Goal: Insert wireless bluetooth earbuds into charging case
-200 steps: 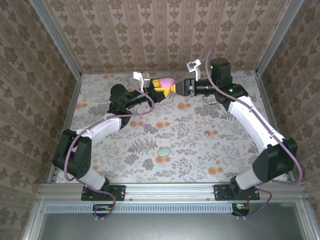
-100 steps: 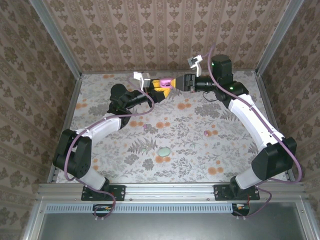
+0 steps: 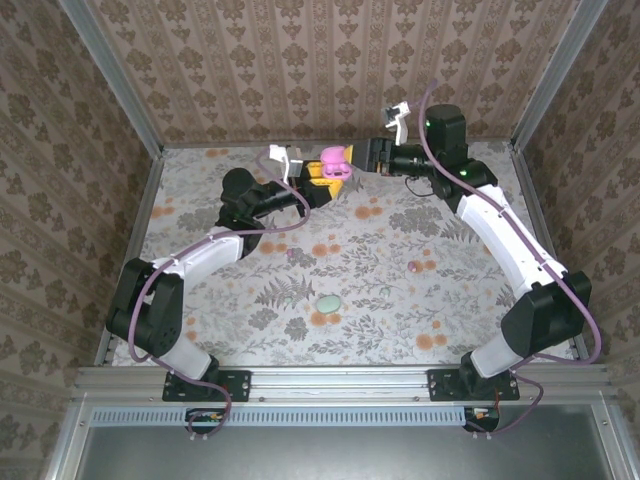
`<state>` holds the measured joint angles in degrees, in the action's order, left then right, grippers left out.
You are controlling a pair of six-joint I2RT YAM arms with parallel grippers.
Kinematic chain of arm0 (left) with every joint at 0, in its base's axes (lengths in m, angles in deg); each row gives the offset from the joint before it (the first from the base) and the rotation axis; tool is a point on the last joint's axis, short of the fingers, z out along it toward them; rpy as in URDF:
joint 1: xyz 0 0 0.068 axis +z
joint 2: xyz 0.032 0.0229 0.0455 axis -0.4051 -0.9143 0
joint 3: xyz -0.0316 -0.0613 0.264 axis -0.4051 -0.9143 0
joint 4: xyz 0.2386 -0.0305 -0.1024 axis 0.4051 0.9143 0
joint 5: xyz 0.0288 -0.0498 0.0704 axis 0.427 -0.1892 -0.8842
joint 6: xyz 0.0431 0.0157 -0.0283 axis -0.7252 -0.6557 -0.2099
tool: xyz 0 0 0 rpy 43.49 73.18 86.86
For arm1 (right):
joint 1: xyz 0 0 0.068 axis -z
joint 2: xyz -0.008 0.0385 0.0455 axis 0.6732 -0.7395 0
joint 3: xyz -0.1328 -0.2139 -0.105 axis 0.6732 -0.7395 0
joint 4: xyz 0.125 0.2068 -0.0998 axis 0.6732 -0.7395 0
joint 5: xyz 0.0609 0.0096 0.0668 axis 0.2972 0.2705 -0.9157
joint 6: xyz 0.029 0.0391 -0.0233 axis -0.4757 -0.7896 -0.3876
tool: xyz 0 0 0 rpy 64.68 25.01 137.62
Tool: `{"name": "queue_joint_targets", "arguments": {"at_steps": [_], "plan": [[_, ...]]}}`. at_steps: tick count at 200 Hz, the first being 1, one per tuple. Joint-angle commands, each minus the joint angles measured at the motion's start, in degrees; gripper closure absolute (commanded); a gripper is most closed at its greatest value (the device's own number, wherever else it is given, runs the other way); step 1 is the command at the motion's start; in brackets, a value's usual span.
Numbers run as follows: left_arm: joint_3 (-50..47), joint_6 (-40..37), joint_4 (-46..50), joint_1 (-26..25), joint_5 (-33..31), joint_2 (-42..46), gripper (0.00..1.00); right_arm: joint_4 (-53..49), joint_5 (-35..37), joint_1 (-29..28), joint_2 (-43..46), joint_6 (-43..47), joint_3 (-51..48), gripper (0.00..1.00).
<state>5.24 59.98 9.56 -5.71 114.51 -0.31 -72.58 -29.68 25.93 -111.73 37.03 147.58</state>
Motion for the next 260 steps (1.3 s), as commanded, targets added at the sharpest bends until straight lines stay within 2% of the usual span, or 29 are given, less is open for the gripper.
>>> {"name": "queue_joint_targets", "arguments": {"at_steps": [1,30,45,59,72,94,108,121,138,155,181,196,225,260], "plan": [[0.69,0.08,-2.33,-0.28,1.58,0.0,0.68,2.03,1.78,0.69,0.4,-2.75,1.18,0.33],[0.54,-0.19,-2.32,-0.28,0.82,0.03,0.68,8.45,-3.52,1.73,2.37,-6.47,-0.32,0.31],[0.16,-0.52,-2.35,-0.19,0.13,0.1,0.68,9.84,-3.08,2.87,4.68,-6.73,-1.76,0.27],[-0.18,-0.54,-2.77,-0.02,-0.24,0.1,0.68,9.03,-0.27,4.78,7.23,-5.37,-3.57,0.2],[-0.42,-0.35,-3.33,0.07,-0.56,0.13,0.68,9.28,5.67,7.23,11.42,-4.13,-7.01,0.0],[-1.03,-0.1,-4.01,0.16,-0.77,0.06,0.68,10.63,16.7,12.79,18.05,-9.65,-17.69,0.0],[-1.37,0.33,-4.63,0.21,-0.87,0.04,0.68,10.44,18.47,16.42,20.61,-12.26,-23.63,0.0],[-1.81,0.61,-4.78,0.25,-0.83,0.11,0.68,-0.41,21.32,19.34,20.67,-7.89,-23.95,0.05],[-2.27,0.81,-5.11,0.08,-1.2,-0.09,0.68,-12.89,25.8,19.7,18.8,-0.35,-23.85,0.11],[-2.15,1.53,-5.59,-0.17,-1.21,-0.65,0.68,-21.13,25.96,19.64,14.85,4.25,-24.19,0.29],[-1.49,1.78,-5.84,-0.54,-1.21,-1.31,0.68,-27.31,24.0,19.01,7.59,1.31,-25.73,0.51],[-1.5,1.79,-5.8,-0.72,-1.47,-1.34,0.68,-28.28,24.83,16.2,4.68,0.64,-26.65,0.55],[-1.93,1.57,-5.6,-0.89,-2.02,-1.14,0.68,-29.73,32.53,8.74,1.16,-0.61,-26.09,0.56],[-2.23,1.54,-5.52,-0.89,-2.45,-0.75,0.68,-35.38,39.77,4.76,-5.1,-0.77,-22.73,0.62]]}}
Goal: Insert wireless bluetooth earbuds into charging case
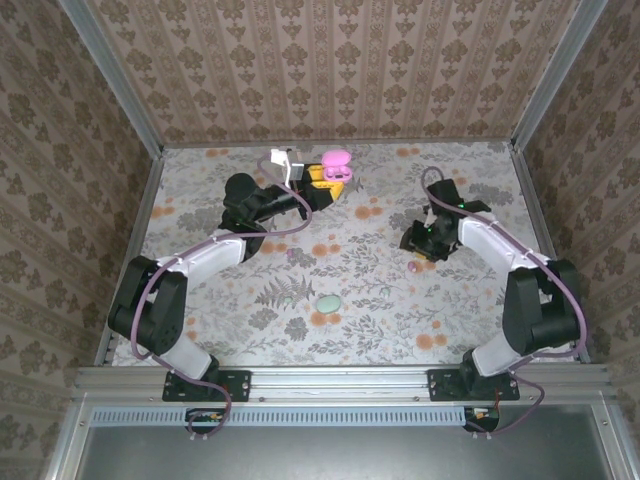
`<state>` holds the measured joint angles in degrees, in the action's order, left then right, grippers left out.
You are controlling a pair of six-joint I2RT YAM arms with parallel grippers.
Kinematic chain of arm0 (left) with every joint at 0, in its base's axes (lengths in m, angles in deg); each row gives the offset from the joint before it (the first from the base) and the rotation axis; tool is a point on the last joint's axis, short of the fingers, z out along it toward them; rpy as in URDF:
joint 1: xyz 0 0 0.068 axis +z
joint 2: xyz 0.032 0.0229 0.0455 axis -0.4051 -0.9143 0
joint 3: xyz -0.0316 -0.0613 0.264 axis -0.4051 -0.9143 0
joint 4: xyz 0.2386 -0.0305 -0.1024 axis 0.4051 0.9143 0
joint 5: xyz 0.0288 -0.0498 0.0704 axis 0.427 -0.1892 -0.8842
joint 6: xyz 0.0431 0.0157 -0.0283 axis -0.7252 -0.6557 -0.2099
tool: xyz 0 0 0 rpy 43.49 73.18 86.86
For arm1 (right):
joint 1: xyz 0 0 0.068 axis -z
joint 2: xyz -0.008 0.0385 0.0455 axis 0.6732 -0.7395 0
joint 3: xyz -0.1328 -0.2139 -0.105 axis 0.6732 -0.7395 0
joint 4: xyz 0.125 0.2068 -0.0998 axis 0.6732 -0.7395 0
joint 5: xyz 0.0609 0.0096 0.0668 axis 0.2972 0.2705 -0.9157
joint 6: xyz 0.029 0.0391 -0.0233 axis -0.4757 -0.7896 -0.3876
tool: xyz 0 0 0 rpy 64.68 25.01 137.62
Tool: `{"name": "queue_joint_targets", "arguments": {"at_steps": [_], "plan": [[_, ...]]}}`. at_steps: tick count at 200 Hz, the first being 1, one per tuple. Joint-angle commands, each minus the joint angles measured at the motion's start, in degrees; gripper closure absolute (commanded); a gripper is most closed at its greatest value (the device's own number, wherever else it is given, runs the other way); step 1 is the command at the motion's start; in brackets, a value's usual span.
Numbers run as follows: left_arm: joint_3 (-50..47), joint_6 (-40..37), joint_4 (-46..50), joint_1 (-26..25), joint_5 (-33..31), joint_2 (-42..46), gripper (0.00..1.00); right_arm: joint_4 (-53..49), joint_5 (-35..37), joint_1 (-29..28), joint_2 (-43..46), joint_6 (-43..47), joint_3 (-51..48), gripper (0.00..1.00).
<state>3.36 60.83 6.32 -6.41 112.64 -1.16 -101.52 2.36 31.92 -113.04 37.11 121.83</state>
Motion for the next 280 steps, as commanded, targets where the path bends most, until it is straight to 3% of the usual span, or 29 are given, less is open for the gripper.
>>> {"name": "queue_joint_targets", "arguments": {"at_steps": [1,28,280], "plan": [[-0.36,0.7,-2.28,-0.19,-0.61,0.02,0.68,-6.66,7.83,-1.35,-3.94,-0.91,3.15,0.62],[-0.05,0.46,-2.25,-0.11,-0.54,-0.13,0.68,-7.82,11.12,-3.29,-6.37,-1.76,3.33,0.63],[-0.16,0.79,-2.27,0.86,-0.41,-0.77,0.68,-5.74,12.66,-4.84,-13.71,-1.94,5.65,0.66]]}}
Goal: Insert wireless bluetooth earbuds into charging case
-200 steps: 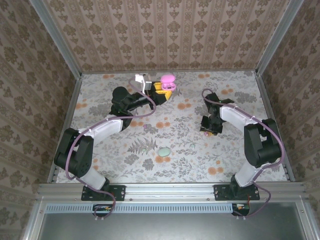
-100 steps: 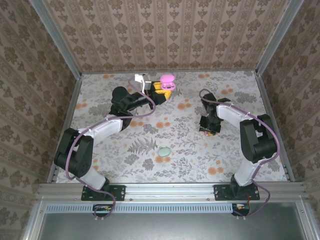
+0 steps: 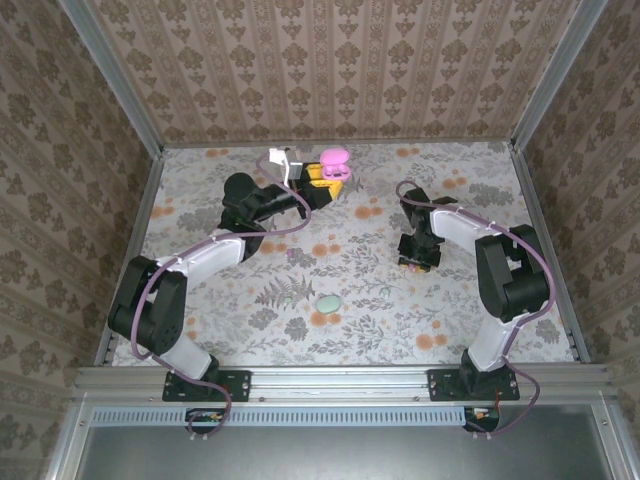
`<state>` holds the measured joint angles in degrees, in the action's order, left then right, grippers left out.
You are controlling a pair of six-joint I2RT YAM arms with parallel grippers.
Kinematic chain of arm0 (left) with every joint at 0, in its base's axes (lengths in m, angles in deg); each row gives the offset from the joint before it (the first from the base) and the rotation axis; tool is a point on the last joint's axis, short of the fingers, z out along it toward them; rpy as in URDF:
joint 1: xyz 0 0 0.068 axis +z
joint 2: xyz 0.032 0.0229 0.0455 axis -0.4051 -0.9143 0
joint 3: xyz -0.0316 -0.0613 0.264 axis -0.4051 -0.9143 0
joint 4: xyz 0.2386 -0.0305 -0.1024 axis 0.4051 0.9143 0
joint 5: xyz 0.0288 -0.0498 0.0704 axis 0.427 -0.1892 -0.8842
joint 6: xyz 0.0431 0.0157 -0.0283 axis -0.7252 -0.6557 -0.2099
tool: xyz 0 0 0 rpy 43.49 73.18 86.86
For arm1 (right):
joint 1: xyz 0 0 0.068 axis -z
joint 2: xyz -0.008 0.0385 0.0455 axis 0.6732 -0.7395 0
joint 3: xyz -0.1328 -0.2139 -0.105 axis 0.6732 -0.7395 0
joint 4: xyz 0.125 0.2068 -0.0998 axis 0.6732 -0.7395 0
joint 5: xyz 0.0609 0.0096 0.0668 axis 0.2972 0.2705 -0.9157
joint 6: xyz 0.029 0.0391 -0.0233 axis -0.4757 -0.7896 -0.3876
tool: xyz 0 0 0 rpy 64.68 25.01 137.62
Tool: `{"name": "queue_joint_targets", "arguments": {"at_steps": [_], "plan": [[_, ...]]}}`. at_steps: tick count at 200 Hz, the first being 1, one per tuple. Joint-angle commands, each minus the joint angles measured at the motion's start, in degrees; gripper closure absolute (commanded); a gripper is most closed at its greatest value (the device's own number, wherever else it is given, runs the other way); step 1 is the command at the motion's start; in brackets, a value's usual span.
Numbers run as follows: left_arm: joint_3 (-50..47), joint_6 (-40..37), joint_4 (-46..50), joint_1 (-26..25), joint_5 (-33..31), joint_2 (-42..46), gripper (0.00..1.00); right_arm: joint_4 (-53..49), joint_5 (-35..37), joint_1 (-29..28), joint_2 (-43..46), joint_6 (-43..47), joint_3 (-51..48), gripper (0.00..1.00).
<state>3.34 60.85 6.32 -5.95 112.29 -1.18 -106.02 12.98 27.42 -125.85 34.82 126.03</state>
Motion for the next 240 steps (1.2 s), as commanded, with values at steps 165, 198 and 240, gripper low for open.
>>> {"name": "queue_joint_targets", "arguments": {"at_steps": [165,198,240], "plan": [[0.06,1.01,-1.95,0.4,-0.39,-0.71,0.68,-1.77,3.54,-0.56,-3.17,1.23,1.98,0.69],[0.44,1.13,-1.93,0.4,-0.39,-0.87,0.68,-2.39,4.59,-0.54,-3.84,1.62,2.43,0.69],[0.79,1.38,-1.79,0.4,-0.23,-1.06,0.68,-2.21,4.94,-0.5,-4.19,2.22,2.76,0.73]]}}
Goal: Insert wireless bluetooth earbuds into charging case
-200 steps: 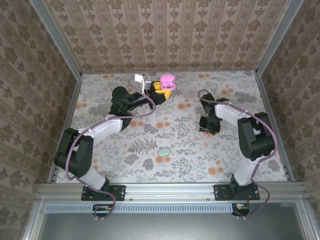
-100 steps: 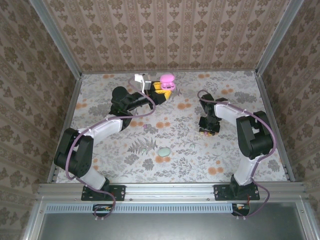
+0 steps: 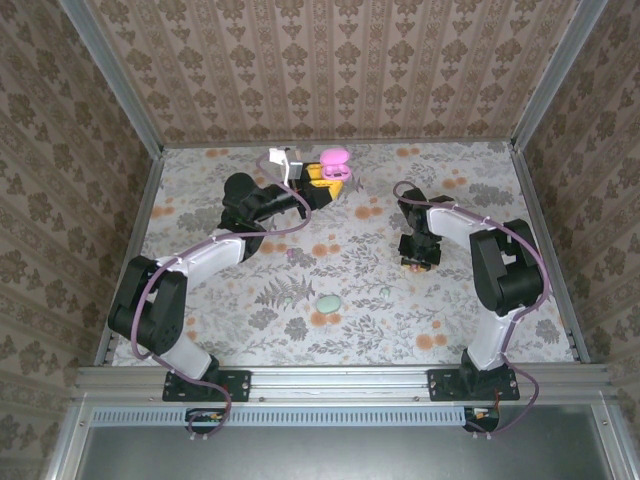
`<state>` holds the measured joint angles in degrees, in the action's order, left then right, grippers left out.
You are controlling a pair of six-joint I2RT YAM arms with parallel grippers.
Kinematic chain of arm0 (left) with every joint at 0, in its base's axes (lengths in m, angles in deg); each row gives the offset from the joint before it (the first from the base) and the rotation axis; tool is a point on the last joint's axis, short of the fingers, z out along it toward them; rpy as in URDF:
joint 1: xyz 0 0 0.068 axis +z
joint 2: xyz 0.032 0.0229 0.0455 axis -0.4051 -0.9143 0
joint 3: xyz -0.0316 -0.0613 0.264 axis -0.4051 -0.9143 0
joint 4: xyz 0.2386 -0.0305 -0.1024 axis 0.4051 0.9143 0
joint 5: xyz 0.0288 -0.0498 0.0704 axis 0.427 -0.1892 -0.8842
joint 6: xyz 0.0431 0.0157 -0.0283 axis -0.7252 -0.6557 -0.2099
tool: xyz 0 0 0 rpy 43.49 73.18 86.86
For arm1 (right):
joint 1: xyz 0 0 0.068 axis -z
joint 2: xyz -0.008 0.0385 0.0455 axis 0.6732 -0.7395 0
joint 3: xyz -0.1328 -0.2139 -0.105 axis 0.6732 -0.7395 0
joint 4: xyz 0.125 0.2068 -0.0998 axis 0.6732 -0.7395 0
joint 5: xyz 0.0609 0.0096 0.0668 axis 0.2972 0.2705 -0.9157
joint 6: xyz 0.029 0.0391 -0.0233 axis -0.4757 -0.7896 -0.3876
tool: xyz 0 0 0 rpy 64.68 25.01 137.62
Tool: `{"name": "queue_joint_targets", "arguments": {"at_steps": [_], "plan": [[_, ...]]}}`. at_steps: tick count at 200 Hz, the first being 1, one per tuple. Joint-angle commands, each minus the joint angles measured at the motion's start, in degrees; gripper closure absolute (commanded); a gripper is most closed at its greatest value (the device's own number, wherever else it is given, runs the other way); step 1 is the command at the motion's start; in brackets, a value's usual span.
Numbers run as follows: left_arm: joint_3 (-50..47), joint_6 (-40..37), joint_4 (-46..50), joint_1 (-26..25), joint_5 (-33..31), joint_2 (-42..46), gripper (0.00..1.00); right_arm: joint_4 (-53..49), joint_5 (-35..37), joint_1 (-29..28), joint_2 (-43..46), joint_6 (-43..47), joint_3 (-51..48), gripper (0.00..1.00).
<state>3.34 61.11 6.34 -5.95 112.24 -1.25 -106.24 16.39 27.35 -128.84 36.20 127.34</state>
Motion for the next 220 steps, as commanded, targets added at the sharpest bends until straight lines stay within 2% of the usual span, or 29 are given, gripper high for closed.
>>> {"name": "queue_joint_targets", "arguments": {"at_steps": [1,95,166,186,220], "plan": [[0.8,1.12,-1.8,0.4,-0.18,-0.97,0.68,-1.99,1.53,-0.43,-1.2,0.89,1.46,0.73],[1.2,1.57,-1.79,0.31,-0.2,-1.4,0.68,-3.18,2.8,-0.36,-2.02,3.17,3.04,0.72],[0.75,1.53,-1.73,0.3,-0.41,-1.3,0.68,-3.15,2.85,-0.37,-2.15,4.44,3.48,0.77],[0.81,1.34,-1.69,0.32,-0.49,-1.21,0.68,-3.14,2.92,-0.41,-1.39,4.88,3.56,0.81],[0.87,1.14,-1.25,0.32,-0.71,-1.53,0.68,-2.61,1.78,-0.47,2.77,5.37,3.24,0.81]]}}
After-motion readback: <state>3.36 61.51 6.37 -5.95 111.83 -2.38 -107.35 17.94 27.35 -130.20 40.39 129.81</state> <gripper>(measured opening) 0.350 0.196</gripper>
